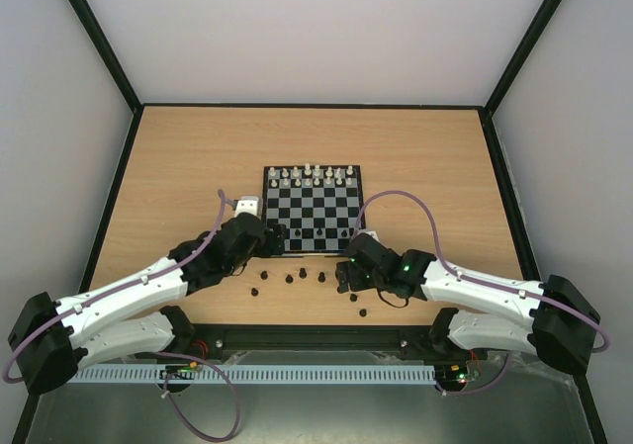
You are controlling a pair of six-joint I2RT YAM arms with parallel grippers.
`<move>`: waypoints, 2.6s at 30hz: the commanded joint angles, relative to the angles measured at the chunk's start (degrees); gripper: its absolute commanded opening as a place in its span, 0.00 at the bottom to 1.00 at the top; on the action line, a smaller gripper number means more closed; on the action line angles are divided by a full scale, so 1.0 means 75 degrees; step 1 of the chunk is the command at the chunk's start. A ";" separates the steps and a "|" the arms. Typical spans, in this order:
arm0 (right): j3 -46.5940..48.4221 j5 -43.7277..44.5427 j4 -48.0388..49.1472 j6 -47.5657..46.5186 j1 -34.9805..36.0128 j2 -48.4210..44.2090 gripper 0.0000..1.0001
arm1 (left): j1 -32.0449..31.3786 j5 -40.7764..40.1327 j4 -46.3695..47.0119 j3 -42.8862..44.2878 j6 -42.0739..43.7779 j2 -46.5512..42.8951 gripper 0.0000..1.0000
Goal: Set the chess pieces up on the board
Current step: Pick up the chess piece at the center of the board.
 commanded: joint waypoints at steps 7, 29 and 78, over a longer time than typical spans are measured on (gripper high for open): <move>0.0219 0.0376 -0.0293 -0.0230 0.0072 0.0147 0.92 | -0.0044 -0.0187 -0.0030 -0.0104 -0.0056 0.0032 0.99; 0.0316 0.0243 -0.0235 -0.0334 0.0072 0.0026 0.99 | -0.0038 -0.0087 0.0023 0.0035 -0.0123 0.0202 0.99; 0.1680 -0.0232 -0.0074 -0.1095 0.0885 0.2118 0.51 | -0.0038 -0.0062 -0.0265 -0.0311 -0.0363 -0.0336 0.99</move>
